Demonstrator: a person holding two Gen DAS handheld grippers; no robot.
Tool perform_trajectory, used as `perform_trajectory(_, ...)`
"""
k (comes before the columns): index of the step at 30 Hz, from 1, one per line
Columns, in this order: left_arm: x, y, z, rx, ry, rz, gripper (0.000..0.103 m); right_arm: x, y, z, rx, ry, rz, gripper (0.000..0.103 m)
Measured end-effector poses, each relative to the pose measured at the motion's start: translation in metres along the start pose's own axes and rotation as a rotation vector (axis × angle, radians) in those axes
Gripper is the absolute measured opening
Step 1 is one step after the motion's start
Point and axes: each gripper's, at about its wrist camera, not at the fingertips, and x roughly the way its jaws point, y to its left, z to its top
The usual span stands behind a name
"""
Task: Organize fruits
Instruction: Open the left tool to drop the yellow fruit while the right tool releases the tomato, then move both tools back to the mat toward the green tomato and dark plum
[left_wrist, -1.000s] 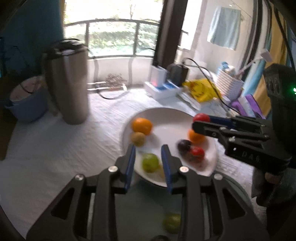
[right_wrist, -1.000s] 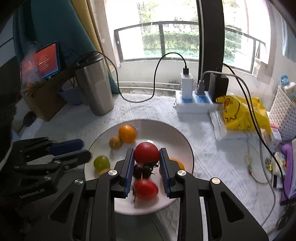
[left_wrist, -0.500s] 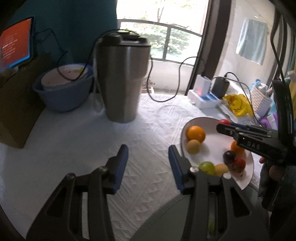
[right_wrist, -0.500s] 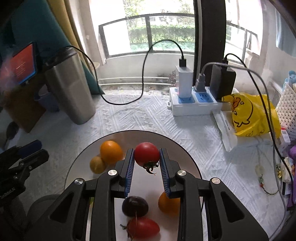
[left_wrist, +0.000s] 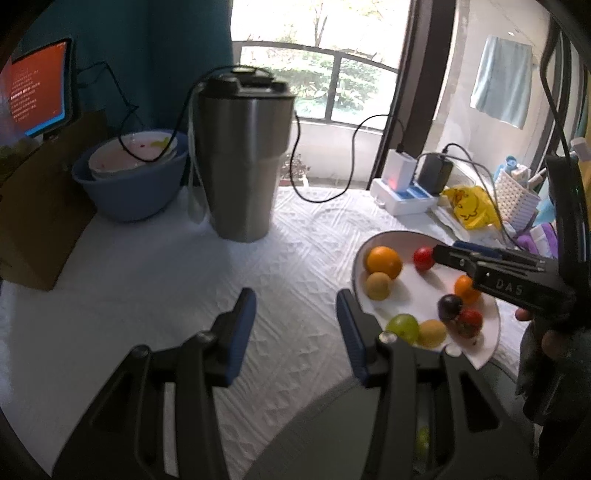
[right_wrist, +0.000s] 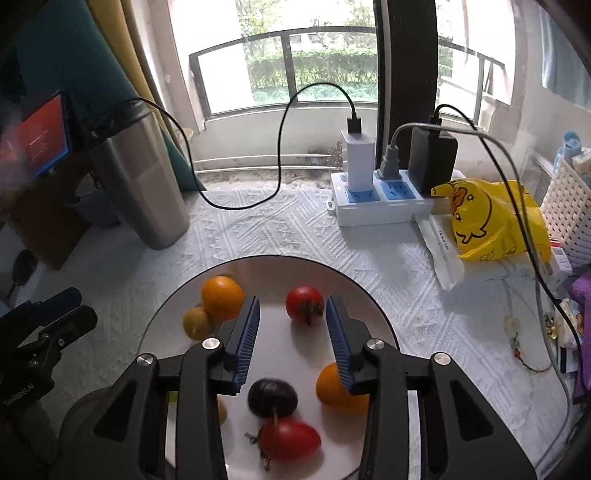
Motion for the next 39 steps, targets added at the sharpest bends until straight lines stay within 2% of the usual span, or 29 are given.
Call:
perform_trajectory(24,-0.080,-0.014,-0.039,0.027,-0.045,-0.001,0.047,-0.086,0.029,-0.044,-0.025,-0.068,0.047,0.040)
perform_trajectory(39,-0.083,-0.016,-0.076,0.027,0.016,-0.001,0.047,-0.091,0.038,-0.095,-0.015,-0.019,0.082,0.040)
